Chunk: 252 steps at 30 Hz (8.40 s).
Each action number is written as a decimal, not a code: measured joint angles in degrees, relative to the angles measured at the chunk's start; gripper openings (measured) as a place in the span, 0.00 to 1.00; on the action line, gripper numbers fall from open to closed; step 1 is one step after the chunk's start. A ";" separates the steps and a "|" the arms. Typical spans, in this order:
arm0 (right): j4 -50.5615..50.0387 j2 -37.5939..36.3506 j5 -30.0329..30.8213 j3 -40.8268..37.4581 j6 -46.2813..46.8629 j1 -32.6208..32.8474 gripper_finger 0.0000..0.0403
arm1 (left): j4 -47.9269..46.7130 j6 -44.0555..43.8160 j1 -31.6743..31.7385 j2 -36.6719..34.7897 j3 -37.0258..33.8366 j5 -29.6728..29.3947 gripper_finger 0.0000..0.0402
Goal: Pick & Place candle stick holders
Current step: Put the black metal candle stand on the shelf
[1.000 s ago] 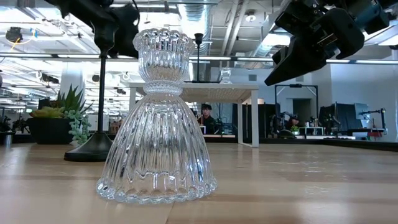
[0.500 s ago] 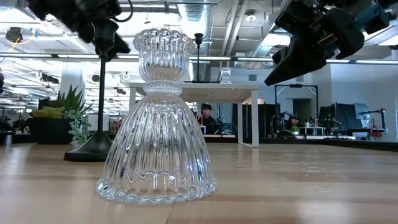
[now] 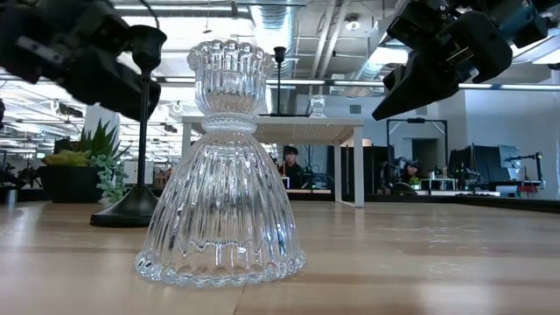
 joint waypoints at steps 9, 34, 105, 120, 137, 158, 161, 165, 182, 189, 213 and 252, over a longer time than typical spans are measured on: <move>3.13 0.00 0.02 0.00 -0.02 0.00 0.00 | 13.33 -3.11 -8.11 1.46 -9.04 -0.21 0.01; 6.01 0.02 0.02 0.00 1.05 -0.01 0.00 | 45.48 -4.01 -10.03 35.65 -8.95 -3.77 0.01; 6.01 0.02 0.00 0.00 4.49 0.07 0.00 | 48.52 -9.61 -10.14 53.24 1.63 -0.34 0.14; 6.01 0.02 -0.15 0.00 1.89 0.07 0.00 | 48.57 -17.93 -10.14 43.90 1.50 -7.50 0.05; 15.08 0.00 -7.74 0.02 -2.95 -3.15 0.00 | 26.13 -15.10 -8.26 36.39 13.98 -14.49 0.04; 30.18 1.93 -7.70 0.02 -4.74 -9.17 0.27 | 23.67 -8.28 0.09 39.28 23.18 -16.33 0.04; 31.67 4.88 -7.72 1.42 -4.09 -9.88 0.35 | 23.05 -7.19 0.06 40.32 24.80 -15.63 0.04; 31.76 9.03 -7.72 4.20 -4.05 -10.60 0.41 | 21.28 -6.94 0.06 42.48 27.28 -15.56 0.04; 31.32 17.77 -11.17 12.26 -4.37 -10.86 0.23 | 21.17 -5.66 0.09 45.17 29.50 -15.70 0.04; 31.14 17.19 -10.84 12.26 -5.98 -10.87 0.03 | 21.18 -3.67 0.11 45.11 29.48 -17.72 0.09; 22.64 8.09 -10.66 12.22 -8.17 -15.77 0.00 | -0.57 -4.49 0.04 24.41 22.18 -21.22 0.02; 19.90 26.45 -26.02 33.09 -6.95 -36.63 0.00 | -1.89 -8.58 -4.83 6.12 13.45 -21.23 0.02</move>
